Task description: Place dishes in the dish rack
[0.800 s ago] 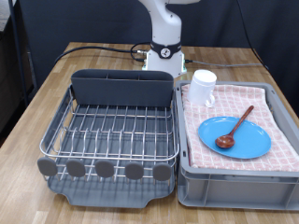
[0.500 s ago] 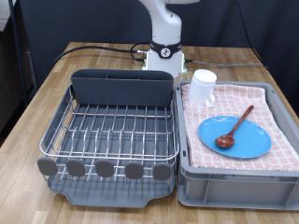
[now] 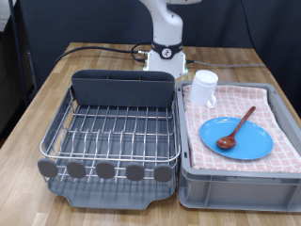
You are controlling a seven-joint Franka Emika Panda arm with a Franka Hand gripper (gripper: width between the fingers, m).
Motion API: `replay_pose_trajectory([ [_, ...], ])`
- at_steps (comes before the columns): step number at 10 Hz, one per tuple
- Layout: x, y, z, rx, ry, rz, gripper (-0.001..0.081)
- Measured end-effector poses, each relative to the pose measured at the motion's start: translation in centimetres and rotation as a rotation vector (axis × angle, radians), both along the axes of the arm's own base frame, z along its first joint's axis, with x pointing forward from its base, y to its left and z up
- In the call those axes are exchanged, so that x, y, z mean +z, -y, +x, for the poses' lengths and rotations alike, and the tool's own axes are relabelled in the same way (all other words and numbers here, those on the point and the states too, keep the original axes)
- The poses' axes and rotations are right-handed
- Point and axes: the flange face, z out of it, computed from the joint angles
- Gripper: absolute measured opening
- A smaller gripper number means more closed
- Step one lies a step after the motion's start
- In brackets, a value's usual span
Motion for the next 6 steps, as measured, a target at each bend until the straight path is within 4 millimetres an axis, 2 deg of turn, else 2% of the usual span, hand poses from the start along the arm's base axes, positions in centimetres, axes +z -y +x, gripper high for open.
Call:
replay_pose_trajectory([
  [3, -0.6, -0.9, -0.1, 0.018, -0.001, 0.011, 0.0802],
  [6, -2.5, -4.8, 0.4, -0.011, 0.013, -0.014, 0.0802],
])
